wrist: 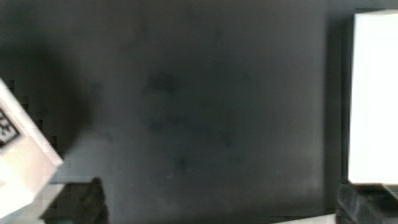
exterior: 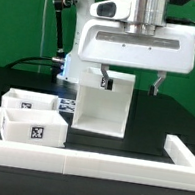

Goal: Assemble drawer

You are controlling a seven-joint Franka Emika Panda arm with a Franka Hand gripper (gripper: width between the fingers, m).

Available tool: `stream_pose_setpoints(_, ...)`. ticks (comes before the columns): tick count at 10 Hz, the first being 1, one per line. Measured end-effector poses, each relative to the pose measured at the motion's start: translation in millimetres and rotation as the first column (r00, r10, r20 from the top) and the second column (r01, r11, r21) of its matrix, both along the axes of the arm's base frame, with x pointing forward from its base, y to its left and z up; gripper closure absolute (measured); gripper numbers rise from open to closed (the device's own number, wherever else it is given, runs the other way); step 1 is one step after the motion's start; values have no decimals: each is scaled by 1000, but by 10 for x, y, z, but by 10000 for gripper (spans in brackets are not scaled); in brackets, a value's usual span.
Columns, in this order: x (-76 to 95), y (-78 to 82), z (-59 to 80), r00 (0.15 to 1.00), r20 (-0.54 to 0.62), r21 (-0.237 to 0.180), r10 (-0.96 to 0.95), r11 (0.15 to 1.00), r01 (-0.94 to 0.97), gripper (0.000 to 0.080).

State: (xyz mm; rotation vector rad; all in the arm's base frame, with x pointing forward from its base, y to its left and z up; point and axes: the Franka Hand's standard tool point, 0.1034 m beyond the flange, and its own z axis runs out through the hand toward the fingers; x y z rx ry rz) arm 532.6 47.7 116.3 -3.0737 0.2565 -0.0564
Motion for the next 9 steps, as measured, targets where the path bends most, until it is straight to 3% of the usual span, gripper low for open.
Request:
stream_pose_setpoints(2, -62, 25, 176, 1000, 3, 5, -12, 1000, 12, 150)
stream_pose_setpoints(4, -260, 85, 301, 1000, 4, -1, -26, 1000, 26, 150)
stream_pose_setpoints(9, -331, 96, 278, 1000, 1, -3, -24, 1000, 24, 150)
